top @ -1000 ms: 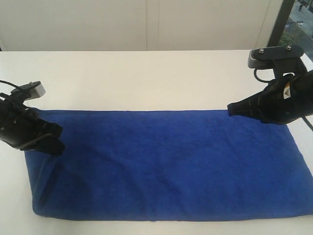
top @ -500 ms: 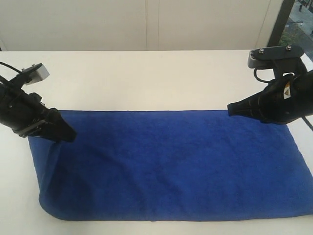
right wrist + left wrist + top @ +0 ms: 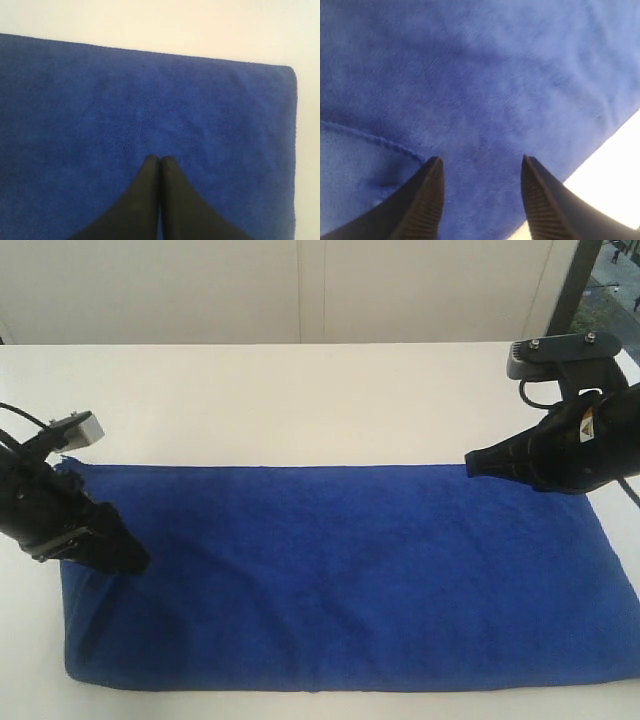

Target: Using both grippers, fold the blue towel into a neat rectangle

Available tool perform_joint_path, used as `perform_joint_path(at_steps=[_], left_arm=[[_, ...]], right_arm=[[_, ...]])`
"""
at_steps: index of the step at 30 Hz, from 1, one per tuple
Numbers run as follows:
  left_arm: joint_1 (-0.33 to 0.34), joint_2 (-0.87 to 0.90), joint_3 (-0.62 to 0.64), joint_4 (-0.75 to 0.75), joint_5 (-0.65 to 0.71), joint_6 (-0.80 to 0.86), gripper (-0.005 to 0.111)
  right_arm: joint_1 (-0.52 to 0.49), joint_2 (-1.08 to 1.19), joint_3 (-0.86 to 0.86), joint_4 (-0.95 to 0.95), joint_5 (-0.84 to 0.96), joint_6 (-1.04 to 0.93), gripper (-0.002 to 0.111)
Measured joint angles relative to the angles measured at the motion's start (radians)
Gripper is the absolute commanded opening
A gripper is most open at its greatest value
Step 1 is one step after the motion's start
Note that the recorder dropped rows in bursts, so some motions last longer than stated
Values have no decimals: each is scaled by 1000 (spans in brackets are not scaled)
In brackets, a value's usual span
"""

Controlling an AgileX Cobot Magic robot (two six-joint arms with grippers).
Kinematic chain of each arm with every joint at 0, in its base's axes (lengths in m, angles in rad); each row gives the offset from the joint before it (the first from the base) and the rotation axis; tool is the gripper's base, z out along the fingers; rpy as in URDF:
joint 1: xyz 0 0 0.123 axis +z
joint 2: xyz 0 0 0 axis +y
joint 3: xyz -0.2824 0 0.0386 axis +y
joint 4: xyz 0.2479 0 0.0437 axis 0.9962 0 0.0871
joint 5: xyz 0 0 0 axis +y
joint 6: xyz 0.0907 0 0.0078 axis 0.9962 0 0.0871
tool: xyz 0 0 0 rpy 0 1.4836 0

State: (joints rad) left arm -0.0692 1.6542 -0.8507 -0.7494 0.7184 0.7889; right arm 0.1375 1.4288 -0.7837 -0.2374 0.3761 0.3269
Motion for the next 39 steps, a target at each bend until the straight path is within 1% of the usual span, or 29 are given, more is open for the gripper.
perform_joint_path(at_steps=[7,9,12,15,17,20,23,29,31,34,35,36,39], left_arm=[[0,27,2,24,-122,55,53],[0,11,-4,45,-138,88,53],[0,-41,-21,87,-148,94,53],[0,-87,-25,122,-154,94,47],[0,-119,-27,173,-155,55,40],[0,-132,-27,226,-122,4,34],[0,-125,6,246,-107,-16,35],[0,-86,30,227,-176,-21,34],[0,-75,30,237,-200,-21,28],[0,-59,30,284,-224,-21,12],[0,-55,30,302,-229,-21,4],[0,-53,30,313,-235,-21,0],[0,-44,30,325,-244,-23,0]], right_arm=[[0,0,0,0,0,0,0],[0,0,0,0,0,0,0],[0,0,0,4,0,0,0],[0,0,0,4,0,0,0],[0,0,0,4,0,0,0],[0,0,0,4,0,0,0],[0,0,0,6,0,0,0],[0,0,0,8,0,0,0],[0,0,0,8,0,0,0],[0,0,0,8,-4,0,0],[0,0,0,8,-5,0,0],[0,0,0,8,-5,0,0],[0,0,0,8,-6,0,0]])
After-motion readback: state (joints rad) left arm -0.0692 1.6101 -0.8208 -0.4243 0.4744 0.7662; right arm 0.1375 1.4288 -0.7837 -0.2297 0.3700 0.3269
